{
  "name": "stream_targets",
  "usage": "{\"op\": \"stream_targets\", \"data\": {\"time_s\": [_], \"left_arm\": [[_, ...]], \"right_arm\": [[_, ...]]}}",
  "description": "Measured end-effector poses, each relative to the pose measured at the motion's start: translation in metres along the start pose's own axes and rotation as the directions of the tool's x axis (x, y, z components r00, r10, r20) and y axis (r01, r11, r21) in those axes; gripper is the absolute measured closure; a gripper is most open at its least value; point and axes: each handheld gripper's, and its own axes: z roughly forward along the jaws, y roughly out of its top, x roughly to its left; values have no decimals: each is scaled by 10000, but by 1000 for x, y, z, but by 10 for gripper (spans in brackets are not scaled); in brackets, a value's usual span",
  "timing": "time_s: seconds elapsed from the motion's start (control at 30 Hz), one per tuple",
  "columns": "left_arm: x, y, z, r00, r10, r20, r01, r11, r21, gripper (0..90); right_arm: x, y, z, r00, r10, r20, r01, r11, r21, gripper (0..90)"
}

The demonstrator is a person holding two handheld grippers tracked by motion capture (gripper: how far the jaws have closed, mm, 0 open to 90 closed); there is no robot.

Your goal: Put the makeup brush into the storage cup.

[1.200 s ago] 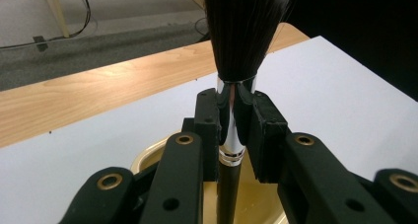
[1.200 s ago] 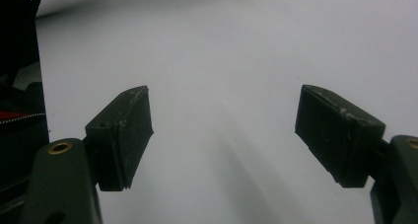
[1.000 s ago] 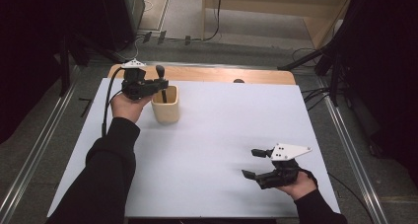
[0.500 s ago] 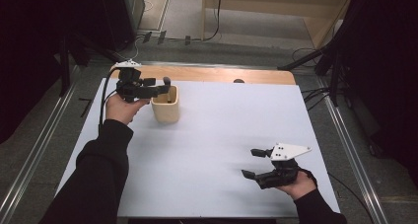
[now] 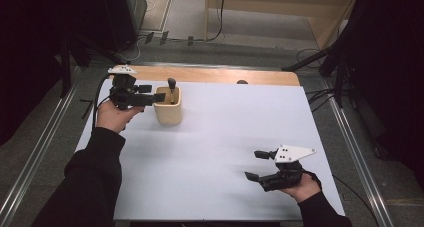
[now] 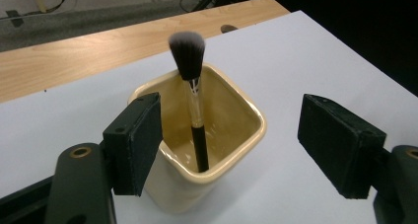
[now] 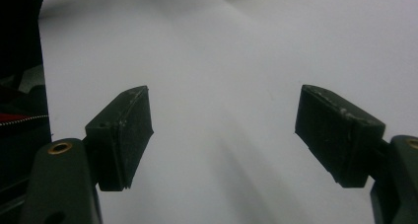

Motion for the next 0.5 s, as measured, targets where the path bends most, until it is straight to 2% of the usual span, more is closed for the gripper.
{"op": "stream_targets", "data": {"time_s": [0.23,0.37,0.5], "left_arm": [[-3,-9,-6,10000,91,34,-92,9998,160,257],[-5,-15,-10,9998,25,185,-28,9998,201,254],[-7,-20,-12,9999,129,105,-132,9993,342,249]], "right_arm": [[0,0,0,10000,4,-12,-4,10000,12,226],[0,0,0,10000,21,-1,-21,10000,8,226],[0,0,0,10000,23,-3,-23,10000,12,226]]}}
